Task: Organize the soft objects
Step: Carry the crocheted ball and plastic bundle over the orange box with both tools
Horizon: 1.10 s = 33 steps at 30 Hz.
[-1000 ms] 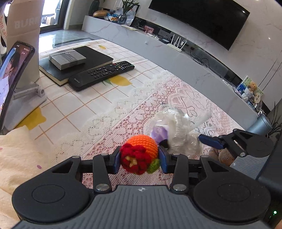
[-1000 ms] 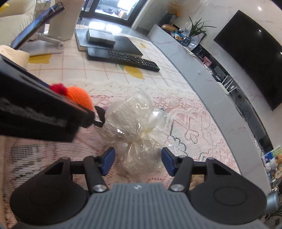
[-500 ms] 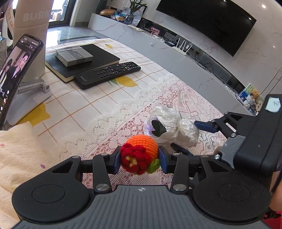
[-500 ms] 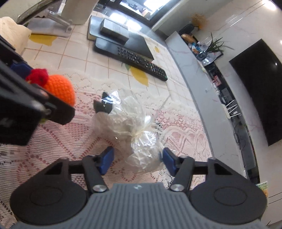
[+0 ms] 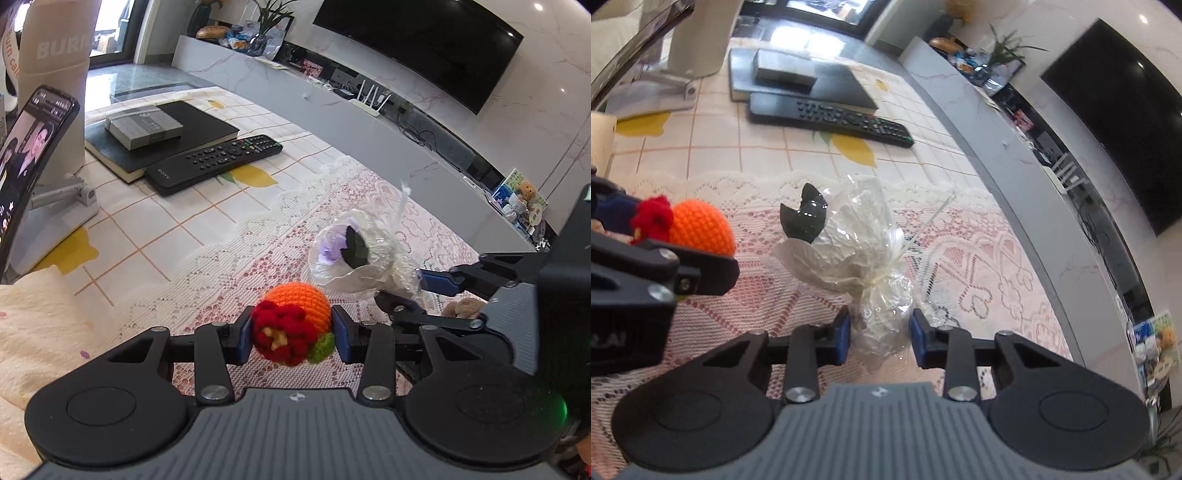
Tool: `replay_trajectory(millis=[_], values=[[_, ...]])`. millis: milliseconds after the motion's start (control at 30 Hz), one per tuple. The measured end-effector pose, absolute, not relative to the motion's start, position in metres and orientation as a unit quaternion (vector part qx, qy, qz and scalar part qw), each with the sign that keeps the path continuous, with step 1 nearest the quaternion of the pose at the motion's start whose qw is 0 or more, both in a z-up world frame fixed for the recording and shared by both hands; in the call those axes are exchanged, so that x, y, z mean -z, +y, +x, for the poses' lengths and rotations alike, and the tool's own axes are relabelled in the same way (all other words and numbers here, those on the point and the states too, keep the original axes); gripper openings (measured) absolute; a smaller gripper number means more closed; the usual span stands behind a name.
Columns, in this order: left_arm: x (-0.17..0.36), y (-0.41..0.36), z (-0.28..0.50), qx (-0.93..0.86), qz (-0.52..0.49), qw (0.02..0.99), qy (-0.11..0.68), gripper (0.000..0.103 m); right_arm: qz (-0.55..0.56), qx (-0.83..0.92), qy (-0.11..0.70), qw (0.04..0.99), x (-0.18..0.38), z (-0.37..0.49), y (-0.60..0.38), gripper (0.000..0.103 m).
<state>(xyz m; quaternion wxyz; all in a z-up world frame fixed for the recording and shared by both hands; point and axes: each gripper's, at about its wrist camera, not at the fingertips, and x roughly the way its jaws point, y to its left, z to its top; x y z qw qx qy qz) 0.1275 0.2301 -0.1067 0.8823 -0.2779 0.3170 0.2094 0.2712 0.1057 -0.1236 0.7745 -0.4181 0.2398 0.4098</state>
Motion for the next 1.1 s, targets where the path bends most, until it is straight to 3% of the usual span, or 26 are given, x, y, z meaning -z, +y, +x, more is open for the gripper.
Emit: replay_trajectory(millis=[500,1100], values=[[0.069,0.179,0.106,-0.129,-0.190,0.938,0.260,0.048,-0.142,-0.314,0.297,0.891,0.039,0.213,-0.057,0.032],[-0.015,0.023,0.112,0.105,-0.149,0.955,0.234,0.048,-0.038,-0.155,0.279,0.947,-0.027,0.159,-0.267,0.033]])
